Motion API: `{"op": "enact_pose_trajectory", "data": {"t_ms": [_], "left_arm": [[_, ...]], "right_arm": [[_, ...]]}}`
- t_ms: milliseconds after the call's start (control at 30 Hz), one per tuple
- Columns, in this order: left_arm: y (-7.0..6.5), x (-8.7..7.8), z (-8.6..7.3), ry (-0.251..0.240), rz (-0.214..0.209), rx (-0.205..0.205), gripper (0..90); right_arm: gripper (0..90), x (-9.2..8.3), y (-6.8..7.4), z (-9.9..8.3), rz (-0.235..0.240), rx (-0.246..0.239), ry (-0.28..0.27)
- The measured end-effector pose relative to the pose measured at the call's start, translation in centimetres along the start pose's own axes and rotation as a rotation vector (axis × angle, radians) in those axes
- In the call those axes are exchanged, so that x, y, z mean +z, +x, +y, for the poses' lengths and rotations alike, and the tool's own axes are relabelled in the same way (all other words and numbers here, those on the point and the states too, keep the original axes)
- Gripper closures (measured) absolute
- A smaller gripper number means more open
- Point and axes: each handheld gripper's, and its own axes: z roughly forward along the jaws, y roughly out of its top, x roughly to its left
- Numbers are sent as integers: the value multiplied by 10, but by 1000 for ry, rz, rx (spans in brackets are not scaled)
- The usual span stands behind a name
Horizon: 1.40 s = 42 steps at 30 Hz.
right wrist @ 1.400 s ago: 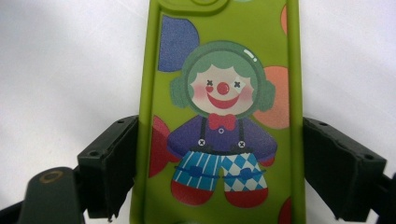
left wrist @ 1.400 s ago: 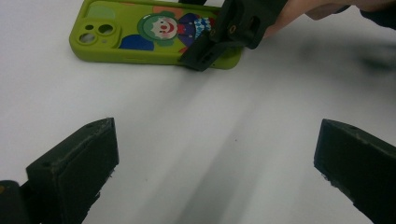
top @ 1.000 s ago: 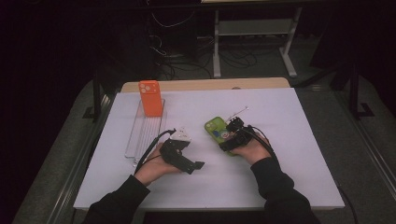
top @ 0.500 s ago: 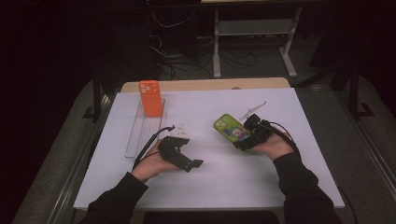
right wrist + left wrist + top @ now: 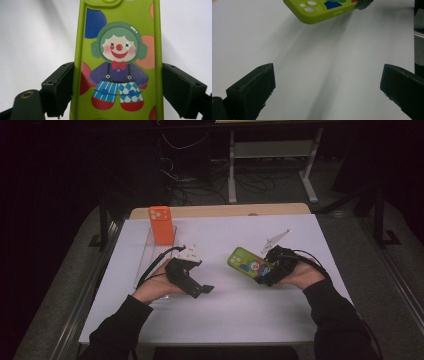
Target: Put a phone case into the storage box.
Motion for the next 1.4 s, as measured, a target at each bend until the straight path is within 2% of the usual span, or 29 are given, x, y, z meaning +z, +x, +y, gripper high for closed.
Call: {"op": "enact_pose_trajectory", "data": {"t_ms": [67,267,333,400,633,1000,1200,1233,1400], "left_arm": [[3,-2,4,-7,-8,25,0],[13,-5,17,-30,-41,56,0],[14,-5,20,-28,-57,72,0],[14,-4,22,-28,-65,87,0],[5,1,19,9,-94,166,0],[-7,4,19,22,-158,228,0],[-14,14,18,72,-187,277,0],[-15,16,18,82,-193,273,0],[-19,25,16,126,-215,324,0]], "right_arm": [[154,-1,1,2,12,-33,-5],[154,-2,5,12,52,-76,6],[154,0,6,16,57,-101,10],[154,2,8,20,82,-113,16],[154,11,20,25,119,-172,24],[154,16,35,26,190,-249,33],[154,23,47,30,241,-300,47],[154,23,49,31,234,-311,54],[153,22,59,36,250,-344,58]]}}
